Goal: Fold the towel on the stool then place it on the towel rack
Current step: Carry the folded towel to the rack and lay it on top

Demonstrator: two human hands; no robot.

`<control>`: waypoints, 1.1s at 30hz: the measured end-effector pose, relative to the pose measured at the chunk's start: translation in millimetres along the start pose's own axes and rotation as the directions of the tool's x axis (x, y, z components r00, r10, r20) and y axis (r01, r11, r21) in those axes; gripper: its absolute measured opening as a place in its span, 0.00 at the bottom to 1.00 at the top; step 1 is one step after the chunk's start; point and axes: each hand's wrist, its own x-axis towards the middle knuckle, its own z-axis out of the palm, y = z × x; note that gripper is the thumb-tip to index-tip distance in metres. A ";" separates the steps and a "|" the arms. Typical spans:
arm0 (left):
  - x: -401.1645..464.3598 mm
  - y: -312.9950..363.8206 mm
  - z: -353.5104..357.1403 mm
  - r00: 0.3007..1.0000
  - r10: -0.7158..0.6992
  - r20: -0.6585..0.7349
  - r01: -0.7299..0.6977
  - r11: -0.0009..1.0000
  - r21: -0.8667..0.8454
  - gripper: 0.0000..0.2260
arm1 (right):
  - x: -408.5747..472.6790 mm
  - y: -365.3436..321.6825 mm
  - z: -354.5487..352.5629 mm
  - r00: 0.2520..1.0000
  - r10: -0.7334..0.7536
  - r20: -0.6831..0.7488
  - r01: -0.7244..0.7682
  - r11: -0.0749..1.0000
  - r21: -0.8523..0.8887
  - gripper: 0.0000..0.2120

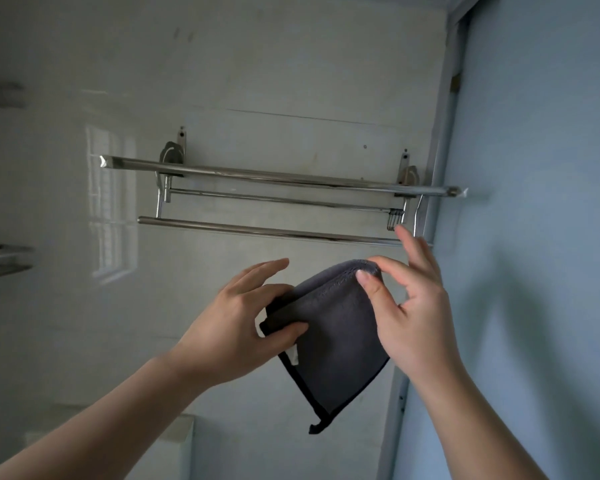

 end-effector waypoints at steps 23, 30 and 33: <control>137.2 -7.1 -68.2 0.907 0.398 -0.135 -0.353 0.896 0.269 0.13 | 85.7 3.8 -26.0 0.986 -0.141 -0.094 0.113 0.960 -0.258 0.08; 221.5 -14.8 -89.7 0.942 0.318 -0.112 -0.267 0.906 0.328 0.11 | 176.3 -9.7 -21.2 0.992 -0.064 -0.107 0.027 0.948 -0.318 0.06; 245.9 -22.6 -85.7 0.974 0.220 -0.046 -0.190 0.916 0.353 0.12 | 205.0 -6.5 -16.5 1.000 -0.006 -0.011 0.001 0.928 -0.373 0.06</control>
